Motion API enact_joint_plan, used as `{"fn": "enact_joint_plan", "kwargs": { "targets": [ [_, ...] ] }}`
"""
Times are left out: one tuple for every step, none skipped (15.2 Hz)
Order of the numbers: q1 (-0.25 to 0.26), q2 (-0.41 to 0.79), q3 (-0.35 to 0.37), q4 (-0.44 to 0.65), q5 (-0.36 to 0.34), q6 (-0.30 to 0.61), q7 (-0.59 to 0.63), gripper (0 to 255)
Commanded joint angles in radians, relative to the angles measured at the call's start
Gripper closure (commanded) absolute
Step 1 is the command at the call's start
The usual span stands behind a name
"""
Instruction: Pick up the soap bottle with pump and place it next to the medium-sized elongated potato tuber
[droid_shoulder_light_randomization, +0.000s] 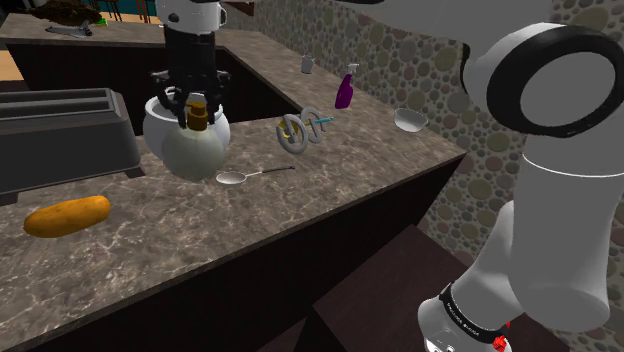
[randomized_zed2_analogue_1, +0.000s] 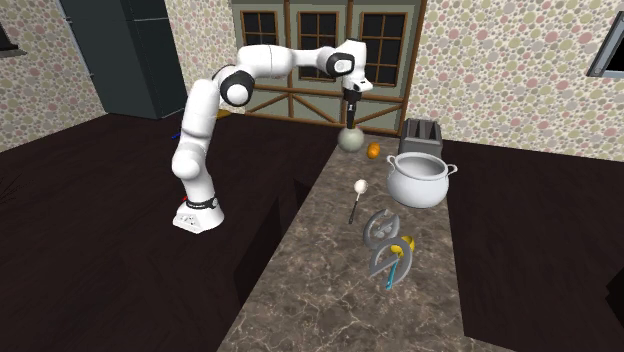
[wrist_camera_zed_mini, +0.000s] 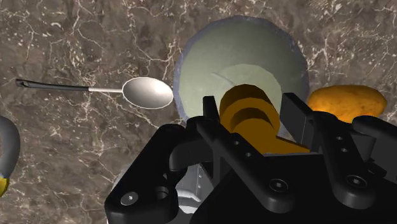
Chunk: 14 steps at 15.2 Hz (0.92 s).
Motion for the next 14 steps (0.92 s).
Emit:
{"fn": "enact_joint_plan", "kwargs": {
  "targets": [
    [0.033,0.069,0.007,0.099,-0.014,-0.029,0.036,255],
    [0.051,0.107,0.009,0.153,-0.021,-0.045,0.052,255],
    [0.07,0.149,0.011,0.214,-0.028,-0.065,0.068,255],
    [0.09,0.195,0.012,0.284,-0.036,-0.088,0.083,255],
    [0.112,0.249,0.012,0.368,-0.044,-0.118,0.097,255],
    [0.153,0.371,0.01,0.57,-0.058,-0.197,0.115,255],
    [0.149,0.349,0.009,0.517,-0.055,-0.166,0.115,255],
    [0.145,0.332,0.009,0.474,-0.053,-0.14,0.116,255],
    [0.141,0.319,0.01,0.437,-0.052,-0.117,0.117,255],
    [0.138,0.308,0.011,0.404,-0.051,-0.095,0.118,255],
    [0.135,0.299,0.011,0.375,-0.05,-0.075,0.118,255],
    [0.133,0.291,0.012,0.348,-0.049,-0.056,0.118,255],
    [0.131,0.284,0.012,0.322,-0.049,-0.037,0.119,255],
    [0.129,0.279,0.012,0.299,-0.048,-0.02,0.119,255]
  ]
}}
